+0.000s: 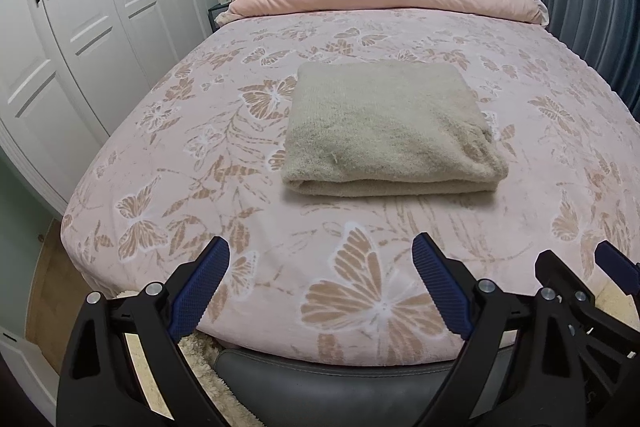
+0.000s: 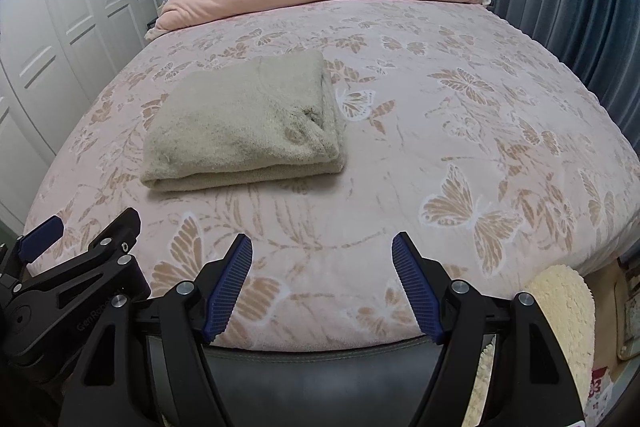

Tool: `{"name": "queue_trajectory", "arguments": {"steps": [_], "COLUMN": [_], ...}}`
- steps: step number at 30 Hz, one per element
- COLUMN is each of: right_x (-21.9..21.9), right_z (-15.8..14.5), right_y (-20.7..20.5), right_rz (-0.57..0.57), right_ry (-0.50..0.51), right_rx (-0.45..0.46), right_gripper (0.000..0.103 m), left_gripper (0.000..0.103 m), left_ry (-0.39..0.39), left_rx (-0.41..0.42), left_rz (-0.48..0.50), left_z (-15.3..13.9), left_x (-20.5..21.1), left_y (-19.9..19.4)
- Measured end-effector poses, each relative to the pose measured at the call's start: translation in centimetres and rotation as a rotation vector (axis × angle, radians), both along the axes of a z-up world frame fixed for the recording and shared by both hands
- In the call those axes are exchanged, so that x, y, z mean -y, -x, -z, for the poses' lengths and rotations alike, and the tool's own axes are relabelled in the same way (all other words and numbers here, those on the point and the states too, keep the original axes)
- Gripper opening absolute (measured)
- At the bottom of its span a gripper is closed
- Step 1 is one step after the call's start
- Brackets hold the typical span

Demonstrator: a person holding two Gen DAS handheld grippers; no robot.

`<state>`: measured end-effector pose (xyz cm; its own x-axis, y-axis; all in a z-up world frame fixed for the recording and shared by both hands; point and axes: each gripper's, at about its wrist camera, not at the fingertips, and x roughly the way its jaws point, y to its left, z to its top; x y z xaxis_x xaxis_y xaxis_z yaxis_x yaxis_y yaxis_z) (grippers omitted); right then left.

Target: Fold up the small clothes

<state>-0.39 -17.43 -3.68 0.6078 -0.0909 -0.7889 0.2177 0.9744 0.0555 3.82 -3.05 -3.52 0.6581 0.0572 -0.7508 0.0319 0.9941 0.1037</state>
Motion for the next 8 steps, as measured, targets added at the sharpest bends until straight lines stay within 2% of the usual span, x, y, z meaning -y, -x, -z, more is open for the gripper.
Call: {"name": "queue_trajectory", "arguments": {"steps": [4,8], "right_x": [-0.19,-0.31], "right_z": [0.04,0.06], "right_y": [-0.01,0.01], "right_rz": [0.001,0.003], "right_ry": [0.005,0.004], "right_rx": [-0.002,-0.001], "right_gripper": [0.071,0.071], "left_gripper": [0.085,0.084], "left_ry": [0.012,0.013], "left_rx": [-0.014,-0.011], "left_rz": [-0.009,-0.007], "left_z": [0.04,0.11], "left_x": [0.01,0.06], "left_y": [-0.02,0.0]}}
